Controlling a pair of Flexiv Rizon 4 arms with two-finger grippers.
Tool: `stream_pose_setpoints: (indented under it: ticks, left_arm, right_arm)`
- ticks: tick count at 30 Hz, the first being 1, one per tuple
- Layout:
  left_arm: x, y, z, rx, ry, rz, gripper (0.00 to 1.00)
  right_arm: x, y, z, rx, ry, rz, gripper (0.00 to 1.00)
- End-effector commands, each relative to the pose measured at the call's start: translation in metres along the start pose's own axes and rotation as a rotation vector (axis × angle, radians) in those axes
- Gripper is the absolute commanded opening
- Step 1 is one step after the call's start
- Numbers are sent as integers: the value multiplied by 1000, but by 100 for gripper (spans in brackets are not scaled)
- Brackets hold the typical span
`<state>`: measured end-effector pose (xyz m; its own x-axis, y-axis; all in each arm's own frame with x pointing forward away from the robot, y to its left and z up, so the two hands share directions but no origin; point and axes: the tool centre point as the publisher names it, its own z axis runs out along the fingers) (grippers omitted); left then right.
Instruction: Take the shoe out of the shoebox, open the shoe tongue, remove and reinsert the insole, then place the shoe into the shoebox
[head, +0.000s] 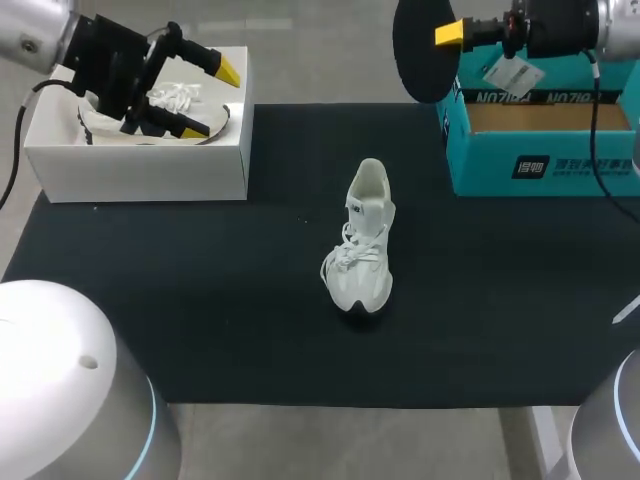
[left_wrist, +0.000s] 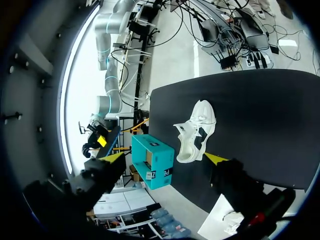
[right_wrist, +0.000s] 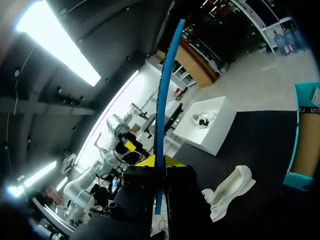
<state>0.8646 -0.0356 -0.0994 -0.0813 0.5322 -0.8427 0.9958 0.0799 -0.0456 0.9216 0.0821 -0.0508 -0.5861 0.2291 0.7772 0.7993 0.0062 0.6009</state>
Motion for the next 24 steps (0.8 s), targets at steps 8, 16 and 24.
stream_pose_setpoints:
  ticks: [8,16,24]
  left_arm:
    - [-1,0,-1,0,5,0,100]
    - [-1,0,-1,0,5,0,100]
    - [-1,0,-1,0,5,0,100]
  right_arm:
    - [-26,-9,26,-48,35,-91,0]
    - [-57,-22,47,-122,11,-143,0]
    - [-88,-29,59,-200,-113,-141,0]
